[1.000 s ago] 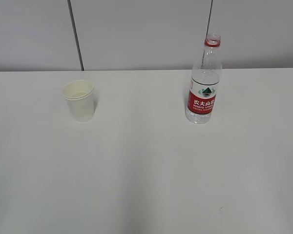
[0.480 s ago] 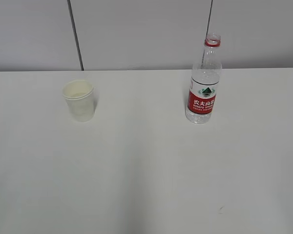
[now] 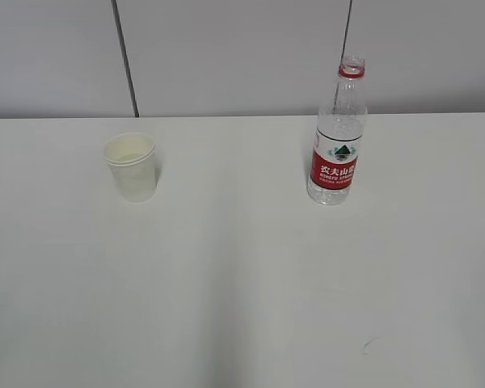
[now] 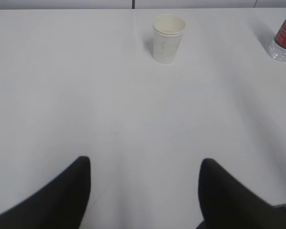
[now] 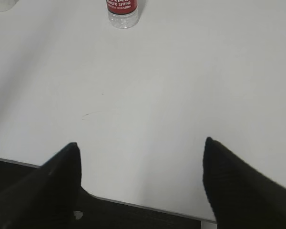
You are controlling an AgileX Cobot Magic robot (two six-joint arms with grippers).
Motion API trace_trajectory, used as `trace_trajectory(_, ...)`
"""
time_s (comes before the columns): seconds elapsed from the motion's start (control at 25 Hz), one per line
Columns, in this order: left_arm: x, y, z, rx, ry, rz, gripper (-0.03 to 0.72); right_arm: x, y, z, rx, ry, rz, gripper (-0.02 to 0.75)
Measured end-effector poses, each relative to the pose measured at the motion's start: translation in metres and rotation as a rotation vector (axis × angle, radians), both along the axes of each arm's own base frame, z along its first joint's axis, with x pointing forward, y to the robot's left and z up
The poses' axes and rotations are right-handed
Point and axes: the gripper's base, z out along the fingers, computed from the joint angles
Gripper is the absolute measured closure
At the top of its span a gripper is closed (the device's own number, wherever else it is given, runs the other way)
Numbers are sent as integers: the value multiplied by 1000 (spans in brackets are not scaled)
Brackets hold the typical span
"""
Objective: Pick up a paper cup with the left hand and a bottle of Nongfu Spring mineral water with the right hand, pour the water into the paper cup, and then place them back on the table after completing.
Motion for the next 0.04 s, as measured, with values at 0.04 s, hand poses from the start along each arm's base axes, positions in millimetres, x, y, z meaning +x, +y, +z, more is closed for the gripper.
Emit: trace_trajectory(0.04,0,0,0,0,0,0,242,0,0,0,0,0,0,150)
